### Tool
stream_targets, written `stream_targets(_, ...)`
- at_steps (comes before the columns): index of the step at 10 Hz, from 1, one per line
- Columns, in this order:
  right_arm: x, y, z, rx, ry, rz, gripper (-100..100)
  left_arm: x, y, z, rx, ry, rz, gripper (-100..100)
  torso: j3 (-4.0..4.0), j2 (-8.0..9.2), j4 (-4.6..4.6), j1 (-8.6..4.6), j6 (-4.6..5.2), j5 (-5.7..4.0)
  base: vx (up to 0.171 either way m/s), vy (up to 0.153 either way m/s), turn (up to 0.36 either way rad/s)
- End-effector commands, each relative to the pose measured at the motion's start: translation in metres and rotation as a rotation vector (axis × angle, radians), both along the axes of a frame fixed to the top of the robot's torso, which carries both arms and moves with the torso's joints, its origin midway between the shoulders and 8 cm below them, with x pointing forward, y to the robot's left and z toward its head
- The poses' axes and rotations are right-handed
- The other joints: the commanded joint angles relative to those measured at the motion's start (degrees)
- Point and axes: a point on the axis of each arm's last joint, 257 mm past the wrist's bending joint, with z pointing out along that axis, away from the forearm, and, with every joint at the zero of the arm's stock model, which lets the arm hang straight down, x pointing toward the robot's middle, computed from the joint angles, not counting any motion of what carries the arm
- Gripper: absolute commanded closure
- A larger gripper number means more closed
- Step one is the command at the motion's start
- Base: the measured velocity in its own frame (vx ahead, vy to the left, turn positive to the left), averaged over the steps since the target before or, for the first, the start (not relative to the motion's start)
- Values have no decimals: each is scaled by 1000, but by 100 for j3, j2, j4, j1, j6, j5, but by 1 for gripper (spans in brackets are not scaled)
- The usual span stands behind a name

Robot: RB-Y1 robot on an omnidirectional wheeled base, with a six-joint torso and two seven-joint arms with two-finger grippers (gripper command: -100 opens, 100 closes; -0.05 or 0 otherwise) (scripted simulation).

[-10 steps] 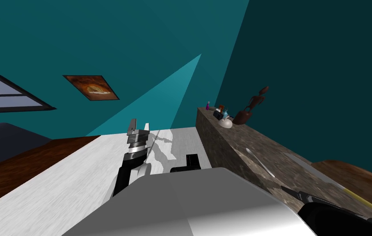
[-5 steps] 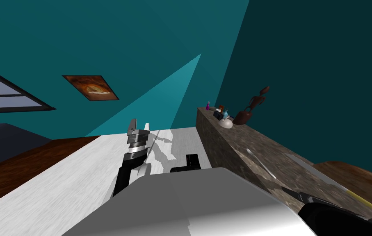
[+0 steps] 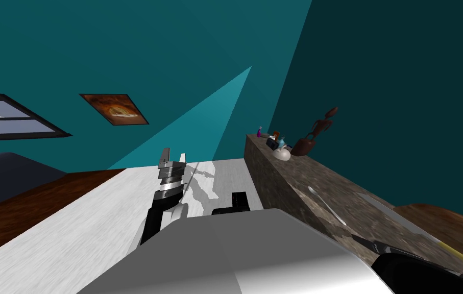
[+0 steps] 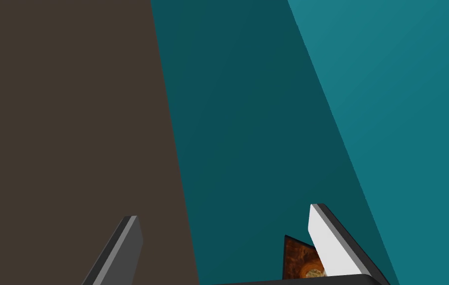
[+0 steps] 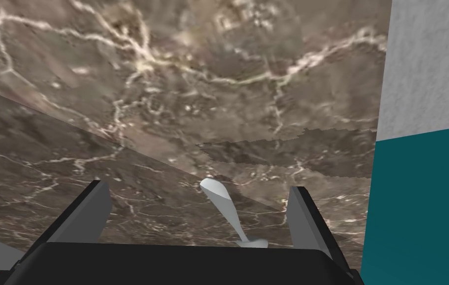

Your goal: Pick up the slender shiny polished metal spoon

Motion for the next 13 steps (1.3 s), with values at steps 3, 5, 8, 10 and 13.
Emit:
stream_targets(3,0,0,0,-1,2,1,-100,0,0,0,0,0,0,0,-1,-2,0,6,2,1,17,8,-23)
stream_targets(5,-4,0,-1,-3,18,9,-100,0,0,0,0,0,0,0,-2,-3,-1,4,-1,2,8,-11,31)
stream_targets(8,-4,0,-1,-3,18,9,-100,0,0,0,0,0,0,0,0,0,0,1,0,0,9,-4,11)
stream_targets(10,-7,1,-2,-5,32,16,-100,0,0,0,0,0,0,0,0,0,0,1,0,0,13,-2,2)
stream_targets(13,-7,1,-2,-5,32,16,-100,0,0,0,0,0,0,0,-1,-1,0,-1,0,0,11,-6,12)
